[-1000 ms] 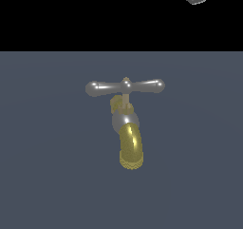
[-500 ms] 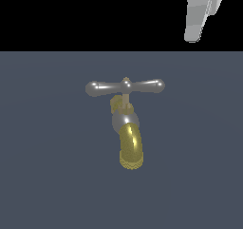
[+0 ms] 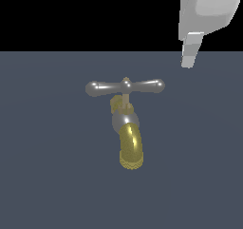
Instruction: Turn on the faucet by rotating a designated handle.
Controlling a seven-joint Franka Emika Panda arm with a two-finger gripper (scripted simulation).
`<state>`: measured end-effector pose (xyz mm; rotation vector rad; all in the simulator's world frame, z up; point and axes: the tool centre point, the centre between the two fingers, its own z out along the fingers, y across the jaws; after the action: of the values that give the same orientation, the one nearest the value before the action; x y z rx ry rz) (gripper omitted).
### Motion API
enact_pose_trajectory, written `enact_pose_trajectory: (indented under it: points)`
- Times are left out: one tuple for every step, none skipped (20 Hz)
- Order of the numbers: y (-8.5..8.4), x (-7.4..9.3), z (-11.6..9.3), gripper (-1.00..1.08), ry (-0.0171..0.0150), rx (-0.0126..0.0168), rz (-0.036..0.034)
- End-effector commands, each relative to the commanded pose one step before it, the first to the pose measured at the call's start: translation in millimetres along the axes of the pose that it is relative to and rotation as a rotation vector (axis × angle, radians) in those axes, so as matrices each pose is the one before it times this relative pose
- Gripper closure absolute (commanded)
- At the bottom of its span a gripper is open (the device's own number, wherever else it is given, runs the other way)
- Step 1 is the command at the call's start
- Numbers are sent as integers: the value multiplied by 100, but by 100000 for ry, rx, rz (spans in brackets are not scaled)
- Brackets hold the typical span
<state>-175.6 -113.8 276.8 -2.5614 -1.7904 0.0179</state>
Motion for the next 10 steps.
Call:
enact_pose_trajectory:
  points:
    - [795,10,913,108,-213,-330,-5916]
    - [307,9,353,108,-63,-105,-2260]
    - [305,10,349,108,-61,-104,-2238]
    - [302,11,346,108,-59,-103,-2215]
    - [299,12,342,108,-57,-101,-2191]
    - [296,13,337,108,-55,-100,-2166]
    - [293,14,333,108,-52,-98,-2141]
    - [290,15,329,108,-49,-96,-2113]
    - [287,16,324,108,-45,-94,-2086]
    - [283,17,319,108,-41,-92,-2056]
